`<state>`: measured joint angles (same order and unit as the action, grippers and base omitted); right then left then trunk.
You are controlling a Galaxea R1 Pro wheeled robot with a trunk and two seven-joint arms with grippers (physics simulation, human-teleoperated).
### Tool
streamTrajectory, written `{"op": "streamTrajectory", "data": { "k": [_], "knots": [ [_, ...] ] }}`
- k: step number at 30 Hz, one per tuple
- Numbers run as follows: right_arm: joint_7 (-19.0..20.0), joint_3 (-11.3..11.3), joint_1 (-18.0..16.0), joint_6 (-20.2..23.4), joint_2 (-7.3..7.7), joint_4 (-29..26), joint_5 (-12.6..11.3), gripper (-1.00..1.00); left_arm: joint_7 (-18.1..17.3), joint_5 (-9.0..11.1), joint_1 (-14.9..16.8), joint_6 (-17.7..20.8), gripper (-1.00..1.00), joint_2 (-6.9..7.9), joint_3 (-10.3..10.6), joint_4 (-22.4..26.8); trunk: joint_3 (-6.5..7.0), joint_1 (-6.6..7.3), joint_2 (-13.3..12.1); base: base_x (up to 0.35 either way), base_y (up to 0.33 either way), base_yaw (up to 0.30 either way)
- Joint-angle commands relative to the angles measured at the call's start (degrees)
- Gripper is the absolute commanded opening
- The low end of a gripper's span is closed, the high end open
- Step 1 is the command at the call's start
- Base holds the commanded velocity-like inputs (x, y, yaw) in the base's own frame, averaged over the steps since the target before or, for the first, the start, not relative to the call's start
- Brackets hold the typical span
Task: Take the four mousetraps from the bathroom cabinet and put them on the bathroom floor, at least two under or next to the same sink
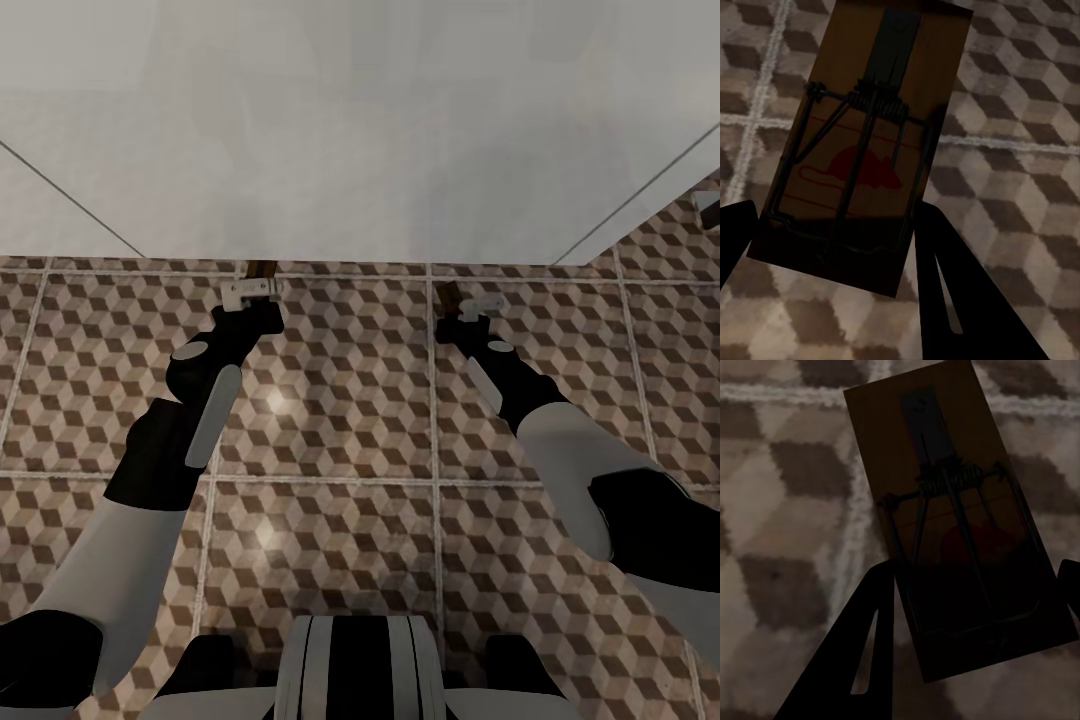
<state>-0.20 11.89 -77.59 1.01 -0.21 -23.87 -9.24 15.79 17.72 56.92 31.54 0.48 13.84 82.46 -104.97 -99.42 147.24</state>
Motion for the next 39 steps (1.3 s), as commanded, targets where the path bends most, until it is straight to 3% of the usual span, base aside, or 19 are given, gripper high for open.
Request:
{"op": "streamTrajectory", "data": {
  "k": [1, 2, 14, 39],
  "knots": [
    [0.0, 0.3, 0.0, 0.1, 0.01, 0.0, -0.7, -1.0, 0.6, 0.5, 0.0, 0.2, -1.0, 0.05, 0.1, 0.1, -0.03, 0.01, 0.0, 0.0, 0.0, 0.0],
    [0.0, 0.3, 0.0, 0.1, -0.01, 0.0, -0.7, 1.0, 0.6, 0.5, 0.0, 0.2, -1.0, 0.05, 0.1, 0.1, -0.03, 0.01, 0.0, 0.0, 0.0, 0.0],
    [2.6, 0.3, 0.0, -0.3, 0.05, -0.5, -0.6, 1.0, 0.6, 0.5, -0.3, 0.2, -1.0, 0.05, 0.1, 0.1, -0.03, 0.01, 0.0, 0.0, 0.0, 0.0],
    [2.8, 0.3, 0.0, -0.3, 0.12, -0.6, -0.6, 1.0, 0.6, 0.5, -0.3, 0.2, -1.0, 0.05, 0.1, 0.1, -0.03, 0.01, 0.0, 0.0, 0.0, 0.0]
  ]
}}
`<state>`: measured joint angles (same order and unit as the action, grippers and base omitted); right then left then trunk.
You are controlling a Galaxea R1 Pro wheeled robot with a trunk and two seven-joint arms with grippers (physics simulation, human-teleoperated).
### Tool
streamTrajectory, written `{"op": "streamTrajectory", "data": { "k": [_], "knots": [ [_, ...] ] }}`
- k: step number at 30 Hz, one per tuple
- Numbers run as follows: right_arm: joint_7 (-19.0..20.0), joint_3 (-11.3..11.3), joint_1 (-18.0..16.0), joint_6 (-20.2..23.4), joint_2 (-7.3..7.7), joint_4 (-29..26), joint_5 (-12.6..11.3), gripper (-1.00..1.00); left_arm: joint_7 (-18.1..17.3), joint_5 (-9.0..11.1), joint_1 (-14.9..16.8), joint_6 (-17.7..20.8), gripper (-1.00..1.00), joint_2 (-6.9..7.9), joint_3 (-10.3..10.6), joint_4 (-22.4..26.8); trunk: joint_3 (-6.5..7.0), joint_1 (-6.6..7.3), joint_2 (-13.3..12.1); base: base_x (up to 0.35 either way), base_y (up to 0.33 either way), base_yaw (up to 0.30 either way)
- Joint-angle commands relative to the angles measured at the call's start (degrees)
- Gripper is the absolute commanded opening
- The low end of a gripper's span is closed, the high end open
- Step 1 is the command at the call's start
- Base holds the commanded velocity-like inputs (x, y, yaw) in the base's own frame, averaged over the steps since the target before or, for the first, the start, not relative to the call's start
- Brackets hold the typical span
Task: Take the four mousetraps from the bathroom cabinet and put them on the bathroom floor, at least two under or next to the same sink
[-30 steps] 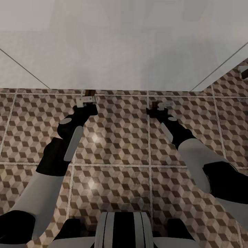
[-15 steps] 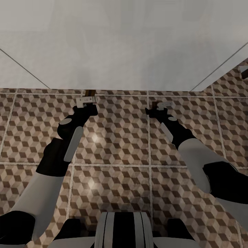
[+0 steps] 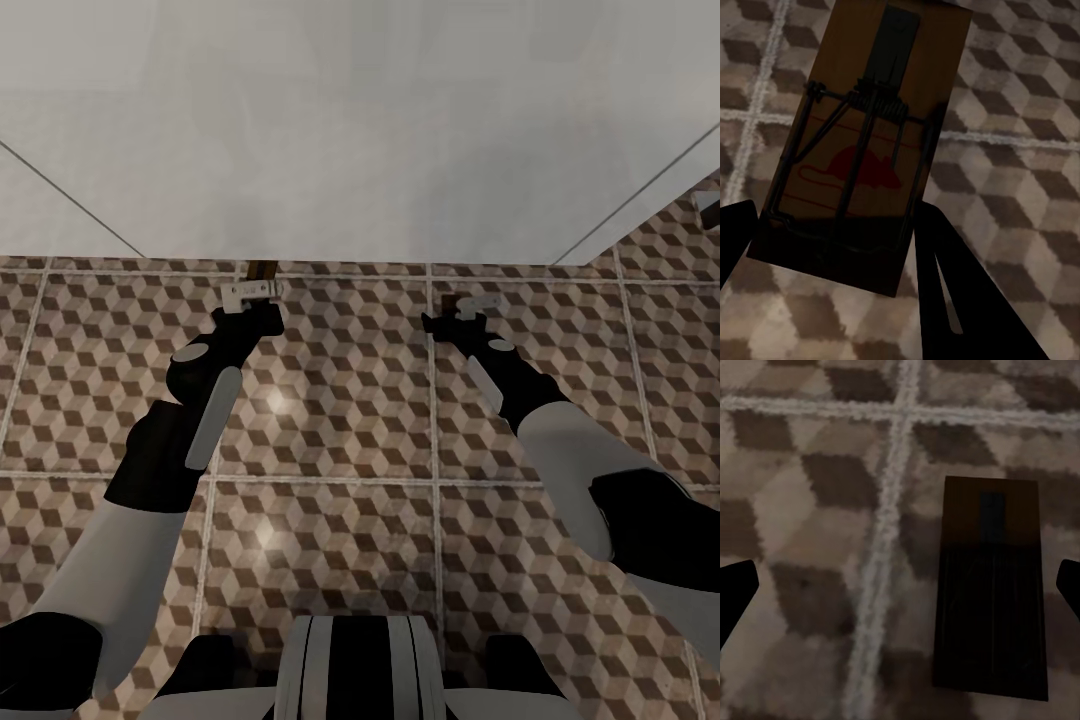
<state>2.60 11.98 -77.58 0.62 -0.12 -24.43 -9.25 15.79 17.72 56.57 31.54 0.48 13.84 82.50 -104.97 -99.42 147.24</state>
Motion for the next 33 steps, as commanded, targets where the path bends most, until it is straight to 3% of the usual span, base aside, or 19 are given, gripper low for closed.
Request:
{"op": "streamTrajectory", "data": {
  "k": [1, 8, 15, 18, 23, 33],
  "knots": [
    [0.0, 0.2, 0.0, 0.1, 0.06, 0.0, -0.6, 1.0, 0.6, 0.5, 0.0, 0.2, -1.0, 0.05, 0.1, 0.1, -0.03, 0.01, 0.0, 0.0, 0.0, 0.0],
    [0.6, 0.2, 0.0, 0.0, 0.12, -0.1, -0.6, 1.0, 0.5, 0.5, 0.0, 0.1, -1.0, 0.05, 0.1, -0.8, -0.03, 0.01, 0.0, 0.0, 0.0, 0.0],
    [1.7, 0.2, 0.0, 0.0, 0.2, -1.3, -0.6, 1.0, 0.3, 0.4, 0.0, -0.5, -1.0, -0.07, 0.2, -4.9, -0.03, 0.01, 0.0, 0.0, 0.0, 0.0],
    [1.9, 0.3, 0.0, 0.0, 0.31, -2.1, -0.6, 1.0, 0.3, 0.3, 0.0, -2.1, -1.0, -0.35, 0.1, -9.2, -0.03, 0.01, 0.0, 0.0, 0.0, 0.0],
    [2.0, 0.3, 0.1, -0.1, 0.37, -2.6, -0.6, 1.0, 0.2, 0.2, 0.0, -9.1, -1.0, -0.76, -0.2, -19.9, -0.03, 0.01, 0.0, 0.0, 0.0, 0.0],
    [2.1, 0.3, 0.3, -0.1, 0.38, -2.6, -0.5, 1.0, 0.3, 0.2, 0.4, -12.0, -1.0, -0.83, -0.2, -27.7, -0.03, 0.01, 0.0, 0.0, 0.0, 0.0]
  ]
}}
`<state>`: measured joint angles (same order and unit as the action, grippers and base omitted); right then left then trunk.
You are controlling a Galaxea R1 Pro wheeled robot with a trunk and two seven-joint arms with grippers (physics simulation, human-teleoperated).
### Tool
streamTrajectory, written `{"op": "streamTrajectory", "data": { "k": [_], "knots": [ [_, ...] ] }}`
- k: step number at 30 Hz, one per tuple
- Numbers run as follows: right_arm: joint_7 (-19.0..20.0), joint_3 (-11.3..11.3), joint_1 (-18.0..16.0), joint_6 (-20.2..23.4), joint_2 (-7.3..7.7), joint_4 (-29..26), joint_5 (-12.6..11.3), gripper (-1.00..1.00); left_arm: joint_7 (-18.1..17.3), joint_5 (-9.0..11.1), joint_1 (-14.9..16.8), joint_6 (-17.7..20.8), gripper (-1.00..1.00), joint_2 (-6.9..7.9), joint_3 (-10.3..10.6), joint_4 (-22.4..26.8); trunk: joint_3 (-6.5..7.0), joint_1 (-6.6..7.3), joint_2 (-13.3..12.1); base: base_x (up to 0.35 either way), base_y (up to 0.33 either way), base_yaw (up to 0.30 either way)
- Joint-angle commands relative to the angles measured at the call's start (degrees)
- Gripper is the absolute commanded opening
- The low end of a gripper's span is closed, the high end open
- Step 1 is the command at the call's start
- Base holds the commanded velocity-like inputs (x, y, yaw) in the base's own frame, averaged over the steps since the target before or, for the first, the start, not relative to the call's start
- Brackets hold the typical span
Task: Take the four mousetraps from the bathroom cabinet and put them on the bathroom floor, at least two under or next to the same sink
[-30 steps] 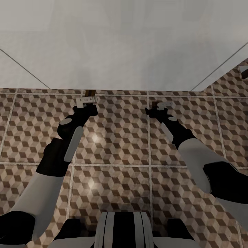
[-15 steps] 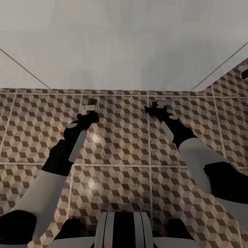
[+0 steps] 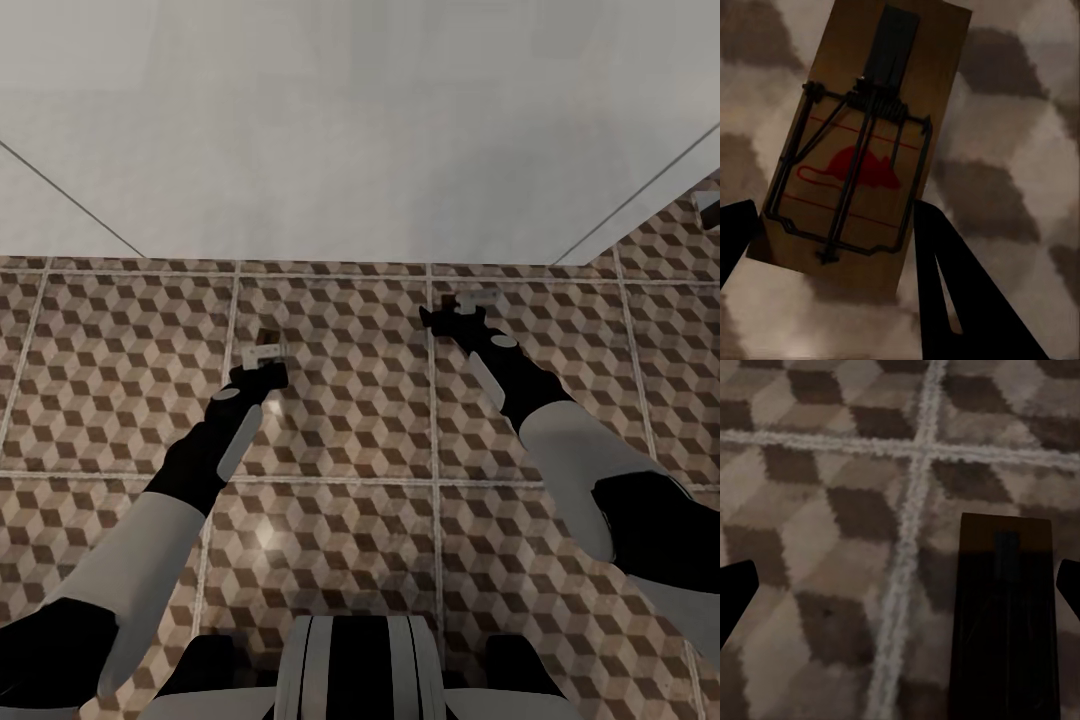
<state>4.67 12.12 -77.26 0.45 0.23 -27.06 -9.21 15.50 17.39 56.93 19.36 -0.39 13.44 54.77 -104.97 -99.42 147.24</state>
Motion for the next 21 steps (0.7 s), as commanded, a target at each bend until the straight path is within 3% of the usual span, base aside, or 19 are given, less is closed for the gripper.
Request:
{"op": "streamTrajectory", "data": {
  "k": [1, 21],
  "knots": [
    [0.1, 0.2, 0.0, 0.0, 0.03, 0.0, -0.6, 1.0, 0.6, 0.5, 0.1, -0.2, -1.0, 0.04, 0.1, -0.1, -0.03, 0.01, 0.0, 0.0, 0.0, 0.0],
    [0.2, 0.4, 0.3, -1.0, -0.06, 0.0, -0.5, 1.0, 0.5, 0.5, 0.3, -6.9, -1.0, 0.55, 0.4, 4.0, -0.03, 0.01, 0.0, 0.001, 0.0, 0.0]
  ]
}}
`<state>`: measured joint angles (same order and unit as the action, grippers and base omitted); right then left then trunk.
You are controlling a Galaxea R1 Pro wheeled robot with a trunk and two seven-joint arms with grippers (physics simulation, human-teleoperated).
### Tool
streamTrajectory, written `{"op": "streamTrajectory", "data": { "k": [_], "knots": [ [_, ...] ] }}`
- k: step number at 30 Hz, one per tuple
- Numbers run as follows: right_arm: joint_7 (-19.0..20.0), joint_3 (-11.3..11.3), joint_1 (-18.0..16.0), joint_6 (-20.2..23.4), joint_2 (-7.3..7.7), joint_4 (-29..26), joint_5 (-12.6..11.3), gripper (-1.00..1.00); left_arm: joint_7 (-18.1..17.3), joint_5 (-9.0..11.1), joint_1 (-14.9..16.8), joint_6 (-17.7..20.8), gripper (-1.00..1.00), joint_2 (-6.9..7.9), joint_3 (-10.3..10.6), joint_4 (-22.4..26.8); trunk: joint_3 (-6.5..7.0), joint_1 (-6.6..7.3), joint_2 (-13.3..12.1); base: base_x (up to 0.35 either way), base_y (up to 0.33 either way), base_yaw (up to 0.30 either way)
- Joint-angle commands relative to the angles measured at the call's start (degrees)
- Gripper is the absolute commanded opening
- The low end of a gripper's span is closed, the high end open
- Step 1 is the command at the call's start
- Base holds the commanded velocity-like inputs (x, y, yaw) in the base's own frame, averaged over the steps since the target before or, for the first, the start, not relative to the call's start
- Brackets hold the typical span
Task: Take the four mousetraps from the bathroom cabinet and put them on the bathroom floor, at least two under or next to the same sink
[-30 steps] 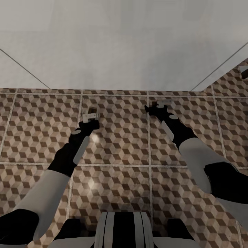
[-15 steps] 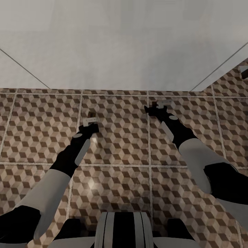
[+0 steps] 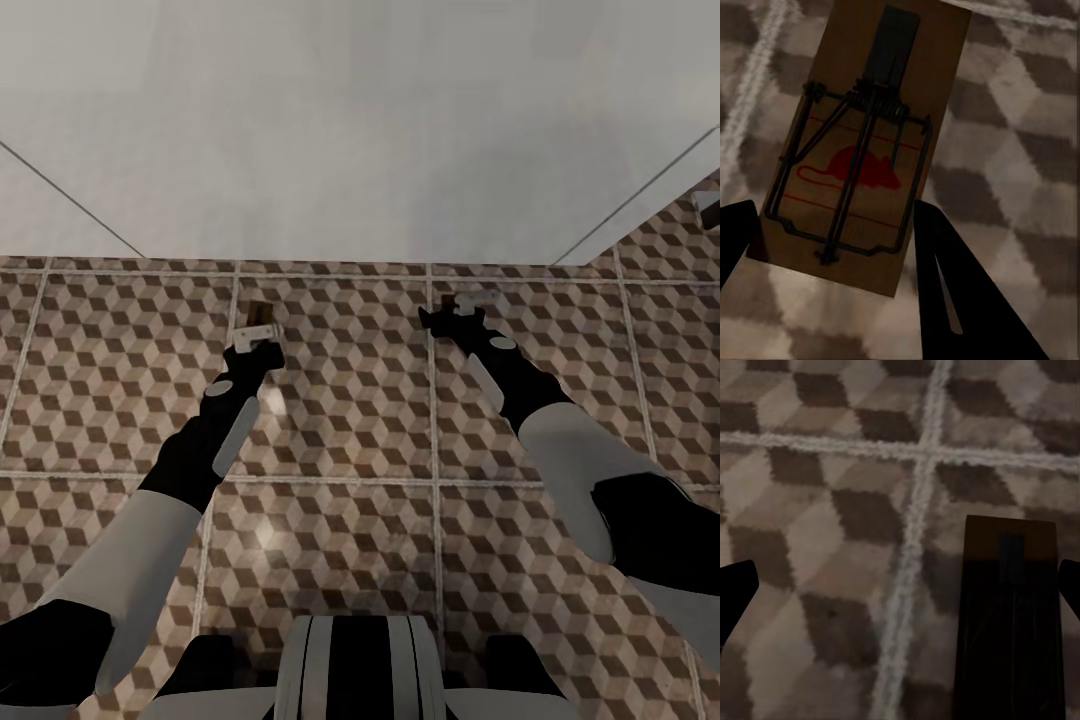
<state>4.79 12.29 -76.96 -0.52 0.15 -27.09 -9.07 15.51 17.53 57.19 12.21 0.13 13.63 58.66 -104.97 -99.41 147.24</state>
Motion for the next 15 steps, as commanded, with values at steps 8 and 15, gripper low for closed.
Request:
{"op": "streamTrajectory", "data": {
  "k": [8, 15],
  "knots": [
    [0.3, 0.2, 0.1, -0.3, 0.03, 0.1, -0.6, 1.0, 0.5, 0.3, 0.0, 0.0, -1.0, -0.01, 0.3, -0.3, -0.03, 0.01, 0.0, 0.119, 0.0, 0.0],
    [0.3, 0.2, 0.1, -0.4, 0.03, 0.1, -0.6, 1.0, 0.5, 0.3, 0.0, -0.2, -1.0, 0.12, 0.3, -0.1, -0.03, 0.01, 0.0, 0.018, 0.0, 0.0]
  ]
}}
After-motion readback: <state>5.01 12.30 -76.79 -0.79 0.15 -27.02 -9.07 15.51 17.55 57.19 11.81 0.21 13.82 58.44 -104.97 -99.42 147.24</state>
